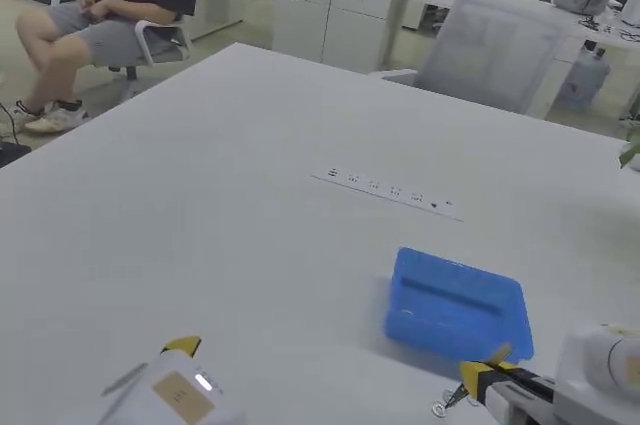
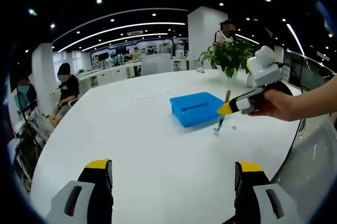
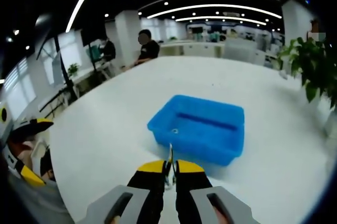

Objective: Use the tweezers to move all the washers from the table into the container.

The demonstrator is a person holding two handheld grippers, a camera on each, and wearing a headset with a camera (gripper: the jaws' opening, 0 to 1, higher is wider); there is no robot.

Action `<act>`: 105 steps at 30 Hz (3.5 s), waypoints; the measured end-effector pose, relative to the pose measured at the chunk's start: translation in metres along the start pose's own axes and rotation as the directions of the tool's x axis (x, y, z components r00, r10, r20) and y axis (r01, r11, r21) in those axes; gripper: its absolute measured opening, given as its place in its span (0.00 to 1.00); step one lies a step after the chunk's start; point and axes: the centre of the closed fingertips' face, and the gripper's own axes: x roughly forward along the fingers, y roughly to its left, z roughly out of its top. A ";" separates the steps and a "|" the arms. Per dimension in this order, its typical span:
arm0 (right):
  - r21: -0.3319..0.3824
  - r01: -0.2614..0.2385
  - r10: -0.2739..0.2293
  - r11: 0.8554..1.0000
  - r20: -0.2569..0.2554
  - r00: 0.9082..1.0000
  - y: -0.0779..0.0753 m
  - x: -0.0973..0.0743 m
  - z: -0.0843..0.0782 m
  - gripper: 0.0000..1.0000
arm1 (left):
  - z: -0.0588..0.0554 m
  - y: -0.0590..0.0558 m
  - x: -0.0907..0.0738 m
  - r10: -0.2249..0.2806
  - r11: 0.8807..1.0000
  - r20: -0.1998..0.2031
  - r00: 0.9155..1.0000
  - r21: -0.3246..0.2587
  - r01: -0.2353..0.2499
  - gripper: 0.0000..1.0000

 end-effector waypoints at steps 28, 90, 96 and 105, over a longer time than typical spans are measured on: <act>0.055 0.011 -0.012 0.998 0.021 1.000 -0.002 0.005 -0.002 0.03 | 0.002 -0.001 -0.001 -0.004 1.000 0.009 1.000 0.000 0.004 0.99; -0.033 0.043 -0.041 0.999 0.035 0.999 -0.025 0.071 0.063 0.02 | 0.000 0.005 0.000 0.027 1.000 -0.003 1.000 0.006 -0.027 0.97; -0.020 0.053 -0.053 0.998 0.030 0.998 -0.024 0.073 0.052 0.02 | -0.003 0.004 0.001 0.022 1.000 -0.018 1.000 0.006 -0.022 0.97; 0.024 0.055 -0.057 0.998 0.059 0.997 -0.028 0.067 0.061 0.03 | -0.004 0.004 0.001 0.018 1.000 -0.023 1.000 0.008 -0.018 0.97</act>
